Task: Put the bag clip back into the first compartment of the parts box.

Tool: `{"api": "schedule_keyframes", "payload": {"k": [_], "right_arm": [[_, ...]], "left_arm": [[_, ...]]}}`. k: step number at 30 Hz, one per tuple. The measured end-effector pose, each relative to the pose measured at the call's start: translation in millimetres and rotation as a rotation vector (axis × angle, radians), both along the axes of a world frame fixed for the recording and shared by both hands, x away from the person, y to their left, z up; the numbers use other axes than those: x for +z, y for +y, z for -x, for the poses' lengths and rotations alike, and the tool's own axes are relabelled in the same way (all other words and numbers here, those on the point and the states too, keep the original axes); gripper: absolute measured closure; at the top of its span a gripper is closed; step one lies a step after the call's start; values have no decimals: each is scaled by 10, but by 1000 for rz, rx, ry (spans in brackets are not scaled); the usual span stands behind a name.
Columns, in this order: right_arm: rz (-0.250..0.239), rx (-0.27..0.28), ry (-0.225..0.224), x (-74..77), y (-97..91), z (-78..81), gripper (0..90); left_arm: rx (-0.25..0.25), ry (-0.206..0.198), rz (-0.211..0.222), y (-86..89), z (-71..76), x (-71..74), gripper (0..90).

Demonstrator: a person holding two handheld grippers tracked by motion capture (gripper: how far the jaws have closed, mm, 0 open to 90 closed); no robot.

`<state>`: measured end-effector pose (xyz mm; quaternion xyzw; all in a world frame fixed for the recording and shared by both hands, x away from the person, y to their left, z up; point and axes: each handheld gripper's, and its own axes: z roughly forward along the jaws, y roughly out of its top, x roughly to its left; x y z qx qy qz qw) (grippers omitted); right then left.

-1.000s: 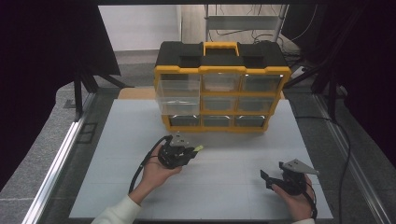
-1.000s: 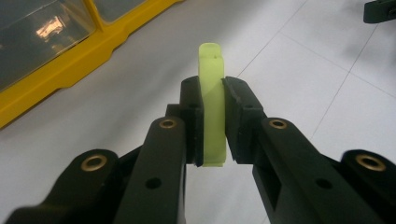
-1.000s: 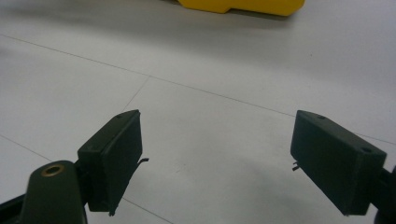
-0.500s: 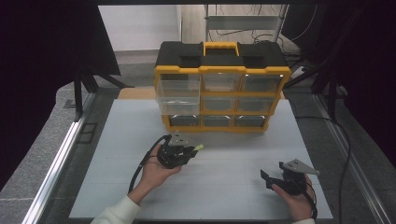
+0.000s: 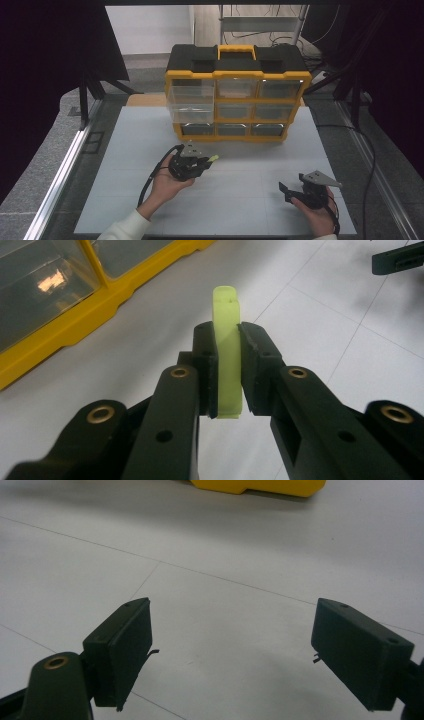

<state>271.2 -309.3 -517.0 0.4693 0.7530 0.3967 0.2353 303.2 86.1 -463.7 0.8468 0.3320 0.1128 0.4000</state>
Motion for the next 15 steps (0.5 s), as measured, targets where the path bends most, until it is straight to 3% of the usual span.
{"api": "schedule_keyframes", "payload": {"k": [15], "right_arm": [[-3, -3, 7, -2, 0, 0, 168]], "left_arm": [[0, -23, 25, 22, 14, 62, 781]]}}
